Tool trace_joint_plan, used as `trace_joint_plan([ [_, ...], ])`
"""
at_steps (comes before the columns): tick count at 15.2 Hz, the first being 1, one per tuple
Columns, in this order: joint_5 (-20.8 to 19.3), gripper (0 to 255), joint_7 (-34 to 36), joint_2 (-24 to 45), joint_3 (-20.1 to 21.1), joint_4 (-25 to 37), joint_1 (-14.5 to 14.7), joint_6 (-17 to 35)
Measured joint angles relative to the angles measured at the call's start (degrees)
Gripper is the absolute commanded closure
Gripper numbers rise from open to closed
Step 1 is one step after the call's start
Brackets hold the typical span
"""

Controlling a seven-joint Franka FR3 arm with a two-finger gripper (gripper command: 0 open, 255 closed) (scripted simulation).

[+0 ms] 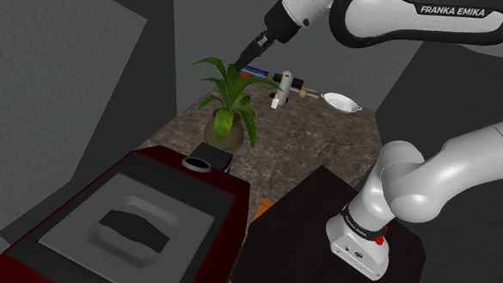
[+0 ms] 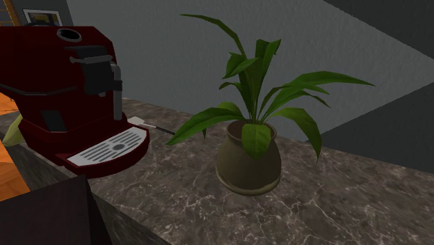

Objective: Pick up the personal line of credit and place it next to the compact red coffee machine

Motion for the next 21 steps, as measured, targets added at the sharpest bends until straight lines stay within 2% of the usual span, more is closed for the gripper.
trace_joint_plan([
  [4,-0.33,255,4.95,1.03,4.36,-0.16,0.42,1.24],
  [21,-0.35,255,5.53,2.75,4.96,-11.79,0.41,14.56],
])
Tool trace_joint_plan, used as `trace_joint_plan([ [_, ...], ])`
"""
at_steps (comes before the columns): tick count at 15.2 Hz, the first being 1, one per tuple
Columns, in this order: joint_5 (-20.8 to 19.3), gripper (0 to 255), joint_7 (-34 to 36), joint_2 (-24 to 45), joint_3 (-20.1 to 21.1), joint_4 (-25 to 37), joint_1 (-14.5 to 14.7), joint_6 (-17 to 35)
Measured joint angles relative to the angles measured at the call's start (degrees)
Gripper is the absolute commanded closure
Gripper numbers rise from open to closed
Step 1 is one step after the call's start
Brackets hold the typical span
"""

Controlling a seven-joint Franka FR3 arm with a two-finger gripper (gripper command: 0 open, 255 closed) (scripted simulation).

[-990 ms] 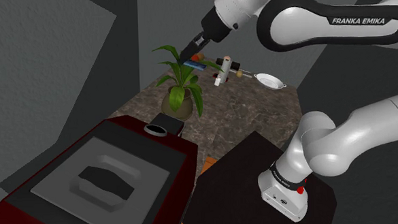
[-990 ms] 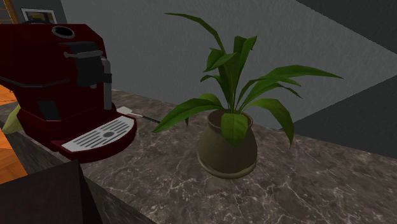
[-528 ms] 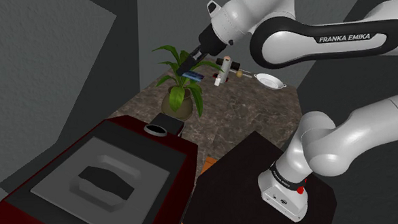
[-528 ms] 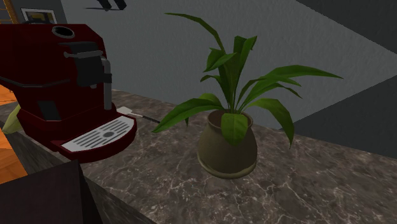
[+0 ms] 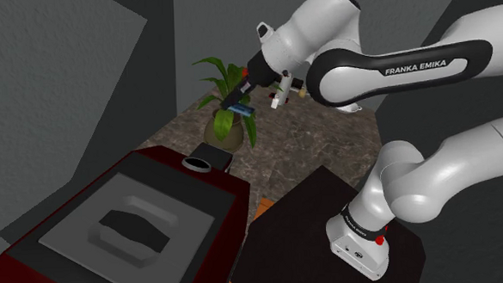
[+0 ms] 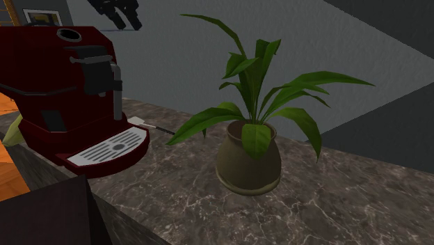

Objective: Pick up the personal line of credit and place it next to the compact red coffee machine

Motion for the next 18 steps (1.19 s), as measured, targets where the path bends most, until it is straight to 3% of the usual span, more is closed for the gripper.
trace_joint_plan([
  [18,-0.53,255,0.76,6.98,0.91,-9.21,-0.63,16.19],
])
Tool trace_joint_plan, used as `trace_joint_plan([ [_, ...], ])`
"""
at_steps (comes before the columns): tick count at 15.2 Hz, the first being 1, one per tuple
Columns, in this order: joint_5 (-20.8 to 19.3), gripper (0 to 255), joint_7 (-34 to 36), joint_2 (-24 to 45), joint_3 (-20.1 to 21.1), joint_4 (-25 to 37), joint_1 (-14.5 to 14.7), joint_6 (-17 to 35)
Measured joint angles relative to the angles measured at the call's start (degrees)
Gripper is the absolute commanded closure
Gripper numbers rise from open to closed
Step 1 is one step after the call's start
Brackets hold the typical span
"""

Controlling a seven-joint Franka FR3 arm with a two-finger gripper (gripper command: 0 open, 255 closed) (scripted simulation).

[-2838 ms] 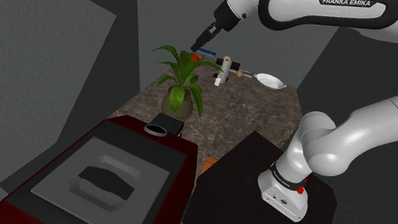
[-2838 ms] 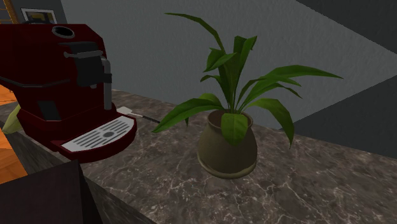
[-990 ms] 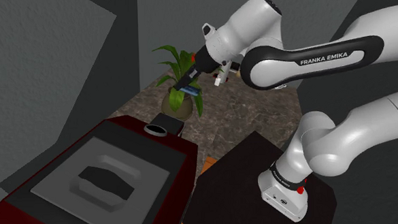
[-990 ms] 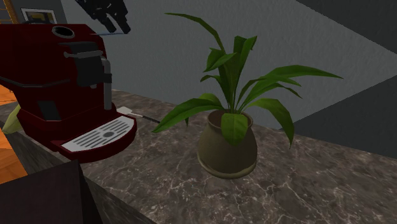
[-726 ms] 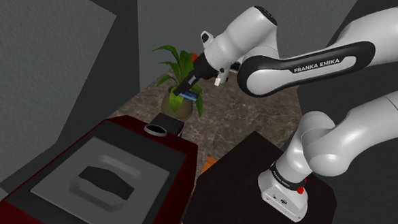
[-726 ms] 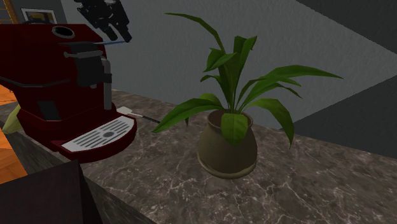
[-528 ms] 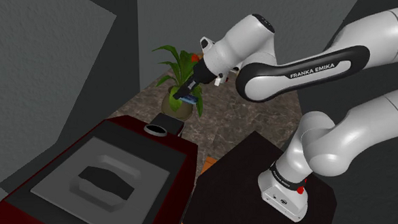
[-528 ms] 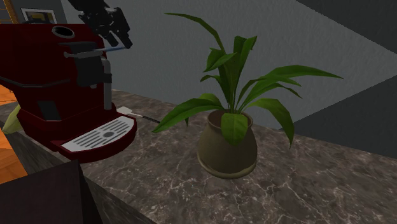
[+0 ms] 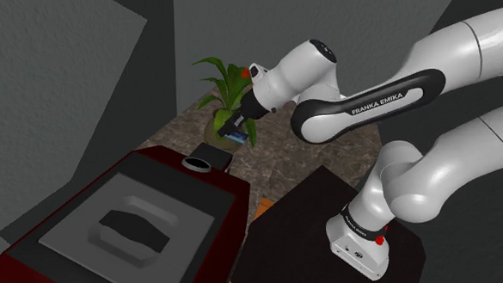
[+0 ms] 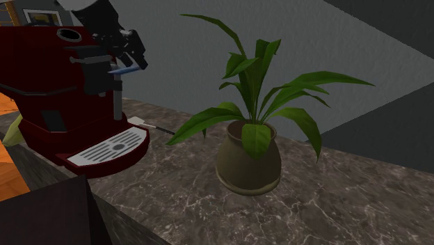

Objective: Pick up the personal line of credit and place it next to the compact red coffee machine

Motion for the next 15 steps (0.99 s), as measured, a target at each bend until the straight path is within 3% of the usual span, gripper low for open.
trace_joint_plan([
  [10,-1.18,255,1.18,6.69,1.49,-3.48,-1.55,10.19],
  [15,-2.75,255,2.75,10.98,3.9,-4.39,-4.08,15.43],
])
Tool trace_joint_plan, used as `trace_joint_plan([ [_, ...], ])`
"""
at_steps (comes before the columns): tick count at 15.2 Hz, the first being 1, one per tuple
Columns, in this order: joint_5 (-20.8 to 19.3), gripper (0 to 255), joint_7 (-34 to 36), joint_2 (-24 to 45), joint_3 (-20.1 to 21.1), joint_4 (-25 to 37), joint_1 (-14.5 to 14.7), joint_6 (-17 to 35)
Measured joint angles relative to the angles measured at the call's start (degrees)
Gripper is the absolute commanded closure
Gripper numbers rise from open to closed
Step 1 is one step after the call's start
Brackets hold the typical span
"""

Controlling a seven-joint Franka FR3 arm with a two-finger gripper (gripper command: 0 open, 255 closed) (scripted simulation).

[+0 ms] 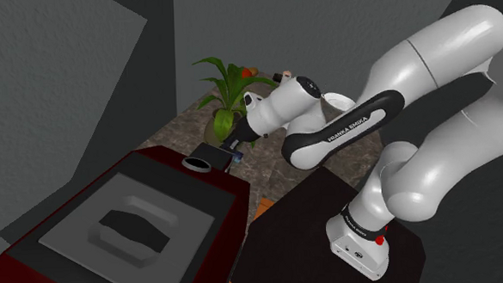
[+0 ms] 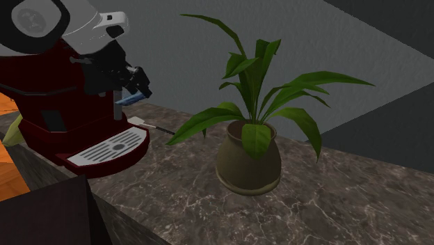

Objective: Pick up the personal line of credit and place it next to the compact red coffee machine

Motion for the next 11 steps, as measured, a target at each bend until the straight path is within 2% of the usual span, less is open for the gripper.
trace_joint_plan([
  [2,-0.82,255,0.65,1.64,1.39,-0.33,-1.62,2.01],
  [6,-2.96,255,2.47,5.31,8.24,-0.51,-9.02,6.06],
  [8,-2.44,255,2.1,7.14,16.21,-0.71,-16.93,8.32],
  [9,-0.67,255,0.74,8.14,22.29,-0.76,-22.54,9.49],
  [10,2.23,255,-1.55,8.94,28.17,-0.83,-27.63,10.43],
  [11,7.11,255,-5.59,10.14,35.94,-0.79,-33.97,11.59],
])
